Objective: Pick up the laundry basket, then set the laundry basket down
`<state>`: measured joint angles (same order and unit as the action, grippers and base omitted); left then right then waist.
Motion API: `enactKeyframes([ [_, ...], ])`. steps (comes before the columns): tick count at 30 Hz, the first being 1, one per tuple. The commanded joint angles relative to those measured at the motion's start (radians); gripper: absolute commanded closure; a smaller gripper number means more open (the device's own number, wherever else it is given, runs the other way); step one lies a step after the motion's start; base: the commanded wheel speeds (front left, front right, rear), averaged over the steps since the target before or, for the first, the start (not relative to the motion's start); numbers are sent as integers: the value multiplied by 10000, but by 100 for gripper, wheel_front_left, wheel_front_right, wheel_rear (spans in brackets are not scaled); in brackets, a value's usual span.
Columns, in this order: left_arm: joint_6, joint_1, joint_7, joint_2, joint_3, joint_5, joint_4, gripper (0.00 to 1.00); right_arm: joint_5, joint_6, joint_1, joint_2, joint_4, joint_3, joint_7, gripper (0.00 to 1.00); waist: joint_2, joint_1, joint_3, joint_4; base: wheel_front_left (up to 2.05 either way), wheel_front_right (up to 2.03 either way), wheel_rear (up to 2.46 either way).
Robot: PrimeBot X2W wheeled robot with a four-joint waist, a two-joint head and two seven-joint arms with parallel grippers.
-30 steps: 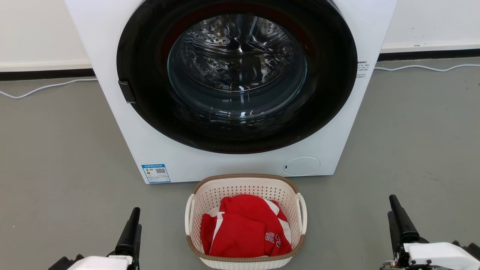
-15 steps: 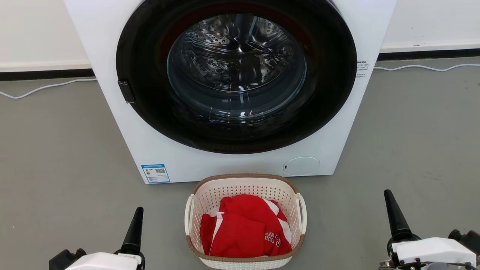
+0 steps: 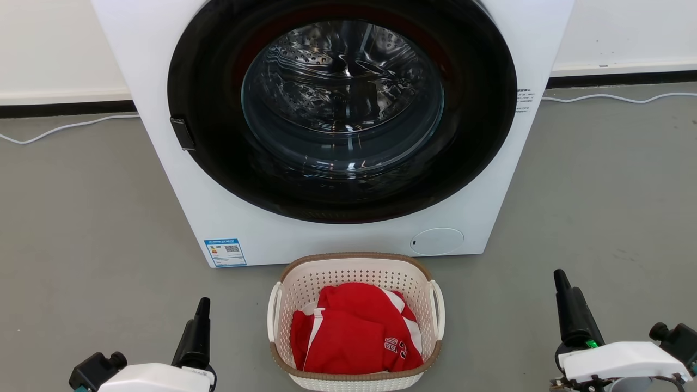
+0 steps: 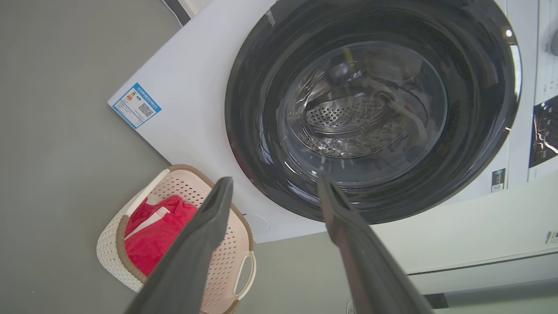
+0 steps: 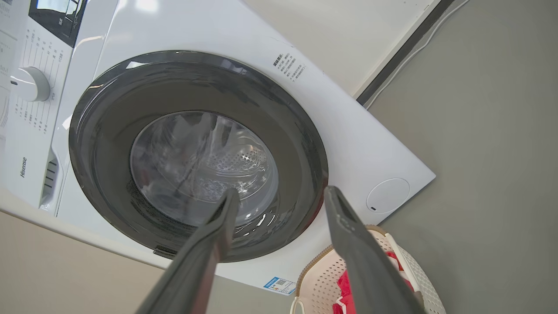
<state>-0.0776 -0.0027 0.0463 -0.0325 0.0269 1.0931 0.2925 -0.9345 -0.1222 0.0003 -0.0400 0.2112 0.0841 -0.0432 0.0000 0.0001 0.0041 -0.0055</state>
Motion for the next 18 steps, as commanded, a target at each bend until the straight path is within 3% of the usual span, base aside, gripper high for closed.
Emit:
enactKeyframes([
  [1,113,-216,123,-87,91,-316,-321,0,361,-41,-80,-115,-331,-175,-153,0,0,-1,-1,0,0,0,0],
  [18,231,-136,623,-109,-13,-2374,-500,0,2516,-52,-20,-158,-540,-354,-652,0,0,-1,-8,31,0,0,0],
])
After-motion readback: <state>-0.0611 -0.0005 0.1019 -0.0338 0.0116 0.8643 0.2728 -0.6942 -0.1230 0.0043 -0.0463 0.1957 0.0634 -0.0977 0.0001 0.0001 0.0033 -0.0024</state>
